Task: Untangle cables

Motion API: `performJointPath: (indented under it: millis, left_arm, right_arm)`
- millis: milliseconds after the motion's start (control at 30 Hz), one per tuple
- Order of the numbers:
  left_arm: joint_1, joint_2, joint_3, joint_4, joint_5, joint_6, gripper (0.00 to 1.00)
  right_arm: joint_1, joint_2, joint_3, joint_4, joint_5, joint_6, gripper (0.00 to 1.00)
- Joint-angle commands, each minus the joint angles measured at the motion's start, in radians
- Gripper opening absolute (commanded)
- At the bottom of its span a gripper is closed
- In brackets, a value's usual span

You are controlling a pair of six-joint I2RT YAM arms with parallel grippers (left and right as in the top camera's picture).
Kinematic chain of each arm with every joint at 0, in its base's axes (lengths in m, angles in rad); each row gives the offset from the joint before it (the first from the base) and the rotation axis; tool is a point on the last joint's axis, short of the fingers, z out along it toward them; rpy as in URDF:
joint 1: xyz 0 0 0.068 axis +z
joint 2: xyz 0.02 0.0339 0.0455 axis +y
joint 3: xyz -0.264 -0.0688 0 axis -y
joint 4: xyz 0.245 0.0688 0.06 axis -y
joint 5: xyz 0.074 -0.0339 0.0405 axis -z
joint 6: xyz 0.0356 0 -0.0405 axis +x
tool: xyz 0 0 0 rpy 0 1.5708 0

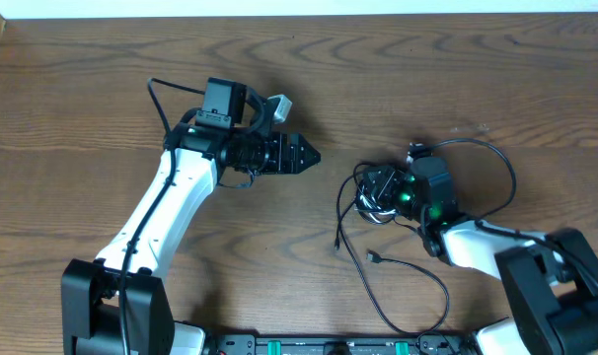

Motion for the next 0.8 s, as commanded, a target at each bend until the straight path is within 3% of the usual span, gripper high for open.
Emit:
performJointPath:
  millis: [0, 67, 133, 333, 400, 500, 667, 767]
  left_arm:
    - [0.006, -0.022, 0.016, -0.003, -0.012, -0.001, 0.77]
    - [0.006, -0.022, 0.016, -0.003, -0.012, -0.002, 0.77]
    - [0.006, -0.022, 0.016, -0.003, -0.012, -0.002, 0.77]
    - [0.006, -0.022, 0.016, -0.006, -0.010, -0.003, 0.77]
    - [0.006, -0.022, 0.016, -0.008, 0.024, -0.035, 0.88]
    - [0.005, -0.022, 0.016, -0.008, 0.120, 0.004, 0.88]
    - [0.003, -0.022, 0.016, -0.031, 0.165, 0.140, 0.79]
    - [0.003, -0.022, 0.016, -0.038, 0.165, 0.161, 0.65]
  right_arm:
    - [0.005, 0.048, 0.002, 0.006, 0.062, 0.037, 0.43]
    - [0.008, 0.065, 0.002, 0.028, 0.062, 0.032, 0.29]
    - [0.010, 0.069, 0.002, 0.075, 0.046, 0.005, 0.02]
    - [0.010, 0.055, 0.002, 0.290, -0.214, -0.130, 0.01]
    - [0.010, 0.032, 0.002, 0.324, -0.297, -0.150, 0.01]
    - [0.005, -0.010, 0.002, 0.327, -0.399, -0.202, 0.01]
    - [-0.044, -0.061, 0.002, 0.313, -0.581, -0.186, 0.01]
    - [-0.092, -0.083, 0.002, 0.321, -0.703, -0.159, 0.01]
